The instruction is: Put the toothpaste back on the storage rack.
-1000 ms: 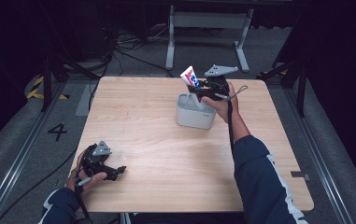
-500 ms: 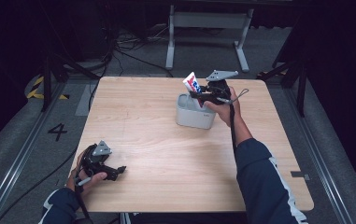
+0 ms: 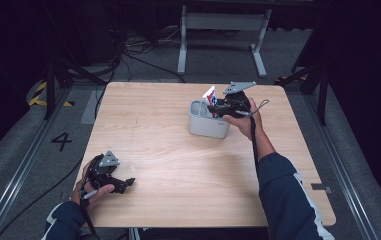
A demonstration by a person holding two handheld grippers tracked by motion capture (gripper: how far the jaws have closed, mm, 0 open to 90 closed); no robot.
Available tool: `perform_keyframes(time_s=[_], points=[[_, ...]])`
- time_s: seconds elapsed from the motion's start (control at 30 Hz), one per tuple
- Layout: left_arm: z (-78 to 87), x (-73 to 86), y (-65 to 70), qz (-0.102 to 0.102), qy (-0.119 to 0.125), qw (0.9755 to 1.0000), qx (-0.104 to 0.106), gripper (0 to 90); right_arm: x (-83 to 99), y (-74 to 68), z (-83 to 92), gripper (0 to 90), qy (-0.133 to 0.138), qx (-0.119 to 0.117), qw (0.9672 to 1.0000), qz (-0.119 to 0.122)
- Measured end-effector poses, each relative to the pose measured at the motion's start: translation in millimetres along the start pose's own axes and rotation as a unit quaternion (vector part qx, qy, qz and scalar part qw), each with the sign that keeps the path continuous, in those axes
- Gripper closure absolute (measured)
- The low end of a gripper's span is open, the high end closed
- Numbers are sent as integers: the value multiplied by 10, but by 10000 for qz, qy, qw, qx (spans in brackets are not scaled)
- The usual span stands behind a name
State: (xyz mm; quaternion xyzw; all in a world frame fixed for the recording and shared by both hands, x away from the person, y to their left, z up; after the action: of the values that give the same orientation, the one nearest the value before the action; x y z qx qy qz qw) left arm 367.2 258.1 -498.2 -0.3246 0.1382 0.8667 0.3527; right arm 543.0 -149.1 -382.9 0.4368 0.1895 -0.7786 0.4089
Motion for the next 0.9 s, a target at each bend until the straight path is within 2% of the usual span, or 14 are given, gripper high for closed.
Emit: perform_keyframes(time_s=[0.2, 0.37, 0.47, 0.57, 0.8, 0.9], points=[[0, 0, 0, -1, 0, 10000, 0, 4, 37, -6, 9, 599, -62, -6, 10000, 16], [0, 0, 0, -2, 0, 10000, -1, 4, 71, 3, 48, 593, -4, 15, 10000, -25], [0, 0, 0, 1, 0, 10000, 1, 4, 92, -10, 52, 588, -80, 8, 10000, 1], [0, 0, 0, 0, -1, 10000, 0, 4, 107, -8, 62, 585, -33, -53, 10000, -32], [0, 0, 0, -1, 0, 10000, 0, 4, 109, -29, 78, 548, 3, -28, 10000, -81], [0, 0, 0, -1, 2, 10000, -2, 4, 102, -50, 91, 553, 119, -67, 9998, -123]])
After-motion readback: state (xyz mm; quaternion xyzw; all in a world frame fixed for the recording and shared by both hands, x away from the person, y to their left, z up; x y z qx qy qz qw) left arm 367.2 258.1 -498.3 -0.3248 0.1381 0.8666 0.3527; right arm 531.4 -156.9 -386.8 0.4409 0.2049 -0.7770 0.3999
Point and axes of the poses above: each handheld gripper's, and its own axes: z roughly backward along the jaws, x roughly out of its underside, y roughly to its right, the point moved 2 cm from there along -z, roughly forward along the jaws
